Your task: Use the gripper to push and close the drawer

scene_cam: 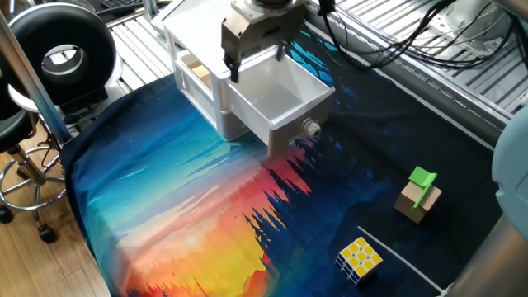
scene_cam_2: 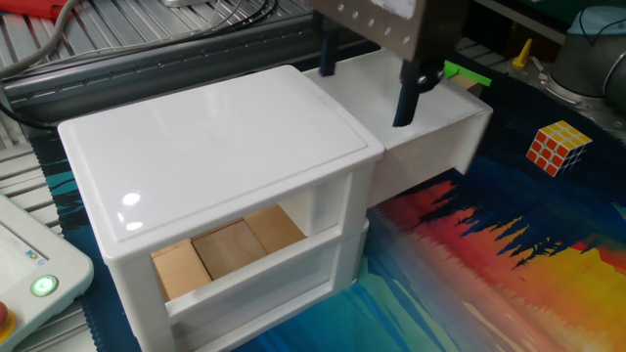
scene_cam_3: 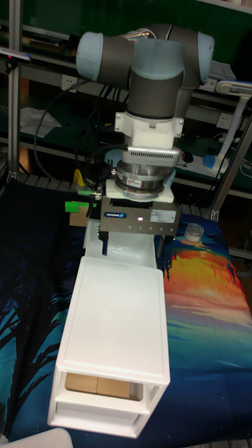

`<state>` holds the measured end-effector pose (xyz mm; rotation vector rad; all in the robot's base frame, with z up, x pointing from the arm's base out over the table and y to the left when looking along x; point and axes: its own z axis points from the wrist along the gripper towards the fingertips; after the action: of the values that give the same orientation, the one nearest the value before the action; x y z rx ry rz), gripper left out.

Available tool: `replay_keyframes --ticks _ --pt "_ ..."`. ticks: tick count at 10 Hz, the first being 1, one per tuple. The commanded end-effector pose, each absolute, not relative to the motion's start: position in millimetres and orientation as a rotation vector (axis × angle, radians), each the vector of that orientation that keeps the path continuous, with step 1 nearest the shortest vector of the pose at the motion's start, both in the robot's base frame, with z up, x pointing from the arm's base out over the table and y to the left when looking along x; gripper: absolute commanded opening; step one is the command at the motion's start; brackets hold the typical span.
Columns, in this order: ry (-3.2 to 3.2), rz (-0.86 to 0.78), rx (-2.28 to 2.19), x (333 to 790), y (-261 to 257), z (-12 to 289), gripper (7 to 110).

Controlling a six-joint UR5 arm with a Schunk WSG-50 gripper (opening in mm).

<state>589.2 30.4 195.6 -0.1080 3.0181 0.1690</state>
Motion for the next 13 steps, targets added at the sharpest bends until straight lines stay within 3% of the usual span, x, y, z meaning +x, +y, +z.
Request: replay_keyframes --ticks 1,2,4,6,8,9,11,13 --pt "2.923 0.157 -0.201 603.8 30.9 227.0 109" --pt "2.927 0.106 -0.104 604.6 23.0 229.2 109" --pt "2.982 0.163 -0.128 588.9 29.4 227.4 109" --pt "2.993 -0.01 -0.161 589.0 2.1 224.3 109" --pt "3.065 -0.226 0.317 564.2 -36.7 219.6 109" --pt "3.238 -0.106 0.284 527.8 -12.5 215.2 109" --pt "3.125 -0.022 0.188 554.8 -10.9 212.8 109" --pt "3.18 0.033 0.145 542.5 -2.0 211.9 109"
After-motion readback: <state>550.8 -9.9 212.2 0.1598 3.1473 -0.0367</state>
